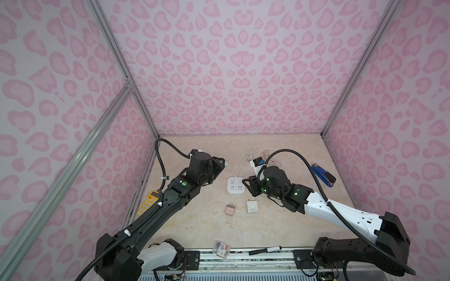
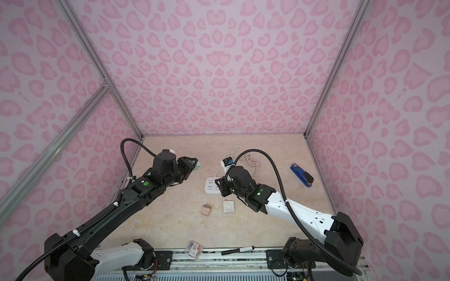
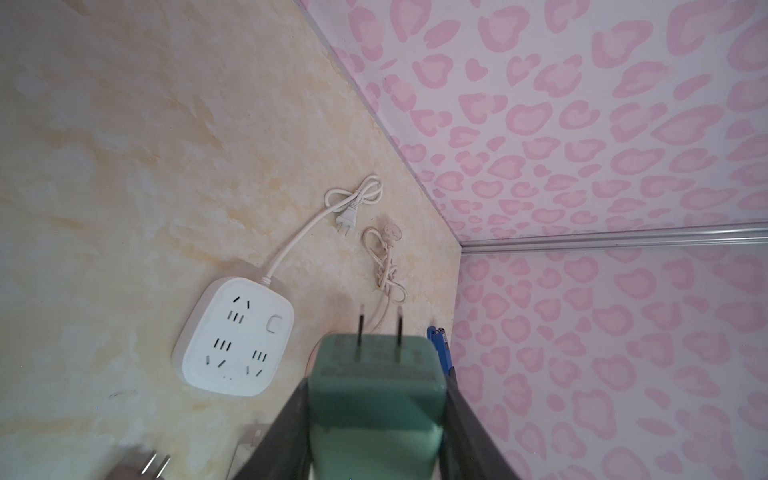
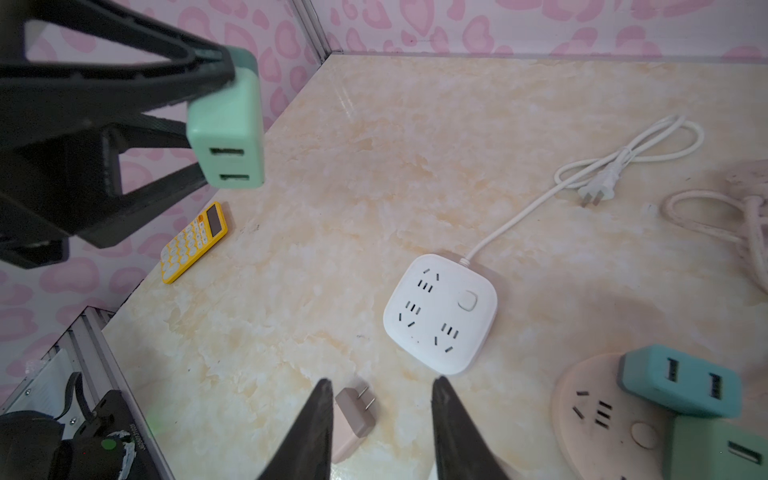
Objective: Insert the plug
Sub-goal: 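Lift the green charger prongs up with the left gripper while the right gripper approaches, then close the right gripper on the green charger held by the left gripper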
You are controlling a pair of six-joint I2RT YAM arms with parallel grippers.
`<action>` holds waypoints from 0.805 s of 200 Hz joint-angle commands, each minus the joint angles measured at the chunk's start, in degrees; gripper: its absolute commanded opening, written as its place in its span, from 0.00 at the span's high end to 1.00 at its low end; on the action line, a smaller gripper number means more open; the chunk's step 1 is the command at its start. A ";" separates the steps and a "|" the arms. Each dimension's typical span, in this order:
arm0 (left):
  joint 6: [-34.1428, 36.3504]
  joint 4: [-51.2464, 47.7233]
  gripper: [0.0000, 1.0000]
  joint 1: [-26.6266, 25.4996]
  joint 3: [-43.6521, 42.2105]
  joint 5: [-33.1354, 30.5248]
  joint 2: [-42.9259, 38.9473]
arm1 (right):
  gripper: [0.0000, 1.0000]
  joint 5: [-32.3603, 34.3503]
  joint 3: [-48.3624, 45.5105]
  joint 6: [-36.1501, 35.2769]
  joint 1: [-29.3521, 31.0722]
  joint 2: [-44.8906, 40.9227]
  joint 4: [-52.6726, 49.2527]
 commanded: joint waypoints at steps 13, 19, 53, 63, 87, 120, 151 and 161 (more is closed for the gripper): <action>-4.97 6.63 0.97 -0.05 -0.61 1.12 -0.25 | 0.64 4.08 0.34 -1.34 0.96 -0.08 2.87; -5.53 7.08 0.97 -0.05 -0.88 1.20 -0.51 | 0.64 4.69 0.04 -1.63 1.13 -0.22 3.50; -8.11 8.05 0.97 -0.45 -2.26 0.77 -1.53 | 0.63 6.13 -2.26 -1.65 1.42 -0.63 7.55; -8.38 8.08 0.97 -0.62 -2.32 0.77 -1.59 | 0.62 6.22 -3.03 -1.65 1.52 -0.39 9.44; -9.22 8.96 0.97 -1.33 -3.11 0.52 -1.72 | 0.58 6.06 -2.75 -1.58 1.78 0.78 10.47; -11.21 11.23 0.97 -1.81 -4.49 1.00 -1.61 | 0.57 6.03 -3.40 -1.09 1.89 0.32 12.66; -12.89 13.40 0.97 -2.25 -6.12 0.49 -2.58 | 0.56 4.99 -6.63 -1.16 1.91 -1.90 20.40; -13.12 13.83 0.97 -2.51 -6.10 0.34 -2.74 | 0.50 4.21 -6.54 -1.53 1.95 -1.93 21.33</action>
